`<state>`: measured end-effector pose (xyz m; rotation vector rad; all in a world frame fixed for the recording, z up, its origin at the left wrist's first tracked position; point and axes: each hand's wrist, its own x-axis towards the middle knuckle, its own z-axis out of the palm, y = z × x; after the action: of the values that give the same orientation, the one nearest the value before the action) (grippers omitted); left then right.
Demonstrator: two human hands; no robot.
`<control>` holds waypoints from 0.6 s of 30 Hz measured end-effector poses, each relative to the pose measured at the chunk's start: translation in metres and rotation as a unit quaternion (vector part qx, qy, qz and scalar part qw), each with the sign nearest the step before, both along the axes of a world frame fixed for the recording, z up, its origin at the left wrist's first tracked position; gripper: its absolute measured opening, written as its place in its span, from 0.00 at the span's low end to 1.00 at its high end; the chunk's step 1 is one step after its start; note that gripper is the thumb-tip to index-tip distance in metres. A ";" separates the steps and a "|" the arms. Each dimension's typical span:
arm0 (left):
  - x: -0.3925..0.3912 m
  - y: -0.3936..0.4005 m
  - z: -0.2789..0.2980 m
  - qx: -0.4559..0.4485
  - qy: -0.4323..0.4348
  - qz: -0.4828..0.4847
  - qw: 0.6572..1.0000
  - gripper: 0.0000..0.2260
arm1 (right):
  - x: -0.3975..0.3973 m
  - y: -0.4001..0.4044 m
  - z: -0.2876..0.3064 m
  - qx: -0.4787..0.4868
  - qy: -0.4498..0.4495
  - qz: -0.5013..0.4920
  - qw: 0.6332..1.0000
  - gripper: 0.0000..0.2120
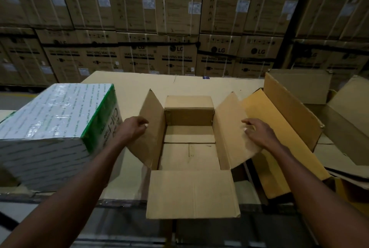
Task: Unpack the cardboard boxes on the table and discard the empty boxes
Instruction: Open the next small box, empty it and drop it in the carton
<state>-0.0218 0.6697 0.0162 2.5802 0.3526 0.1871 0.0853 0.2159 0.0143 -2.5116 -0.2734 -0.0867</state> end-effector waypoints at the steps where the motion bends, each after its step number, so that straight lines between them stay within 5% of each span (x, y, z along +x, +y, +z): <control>1: 0.005 -0.003 0.004 -0.007 0.005 -0.020 1.000 0.15 | 0.002 0.008 0.006 0.006 0.001 0.008 1.000 0.20; 18: 0.056 -0.042 0.004 0.069 0.094 -0.082 0.990 0.15 | 0.037 0.086 0.013 -0.106 0.050 0.075 0.990 0.16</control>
<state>0.0338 0.6278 0.0203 2.7559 0.1991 -0.0963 0.1227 0.3015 0.0274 -2.6850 -0.4489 0.1348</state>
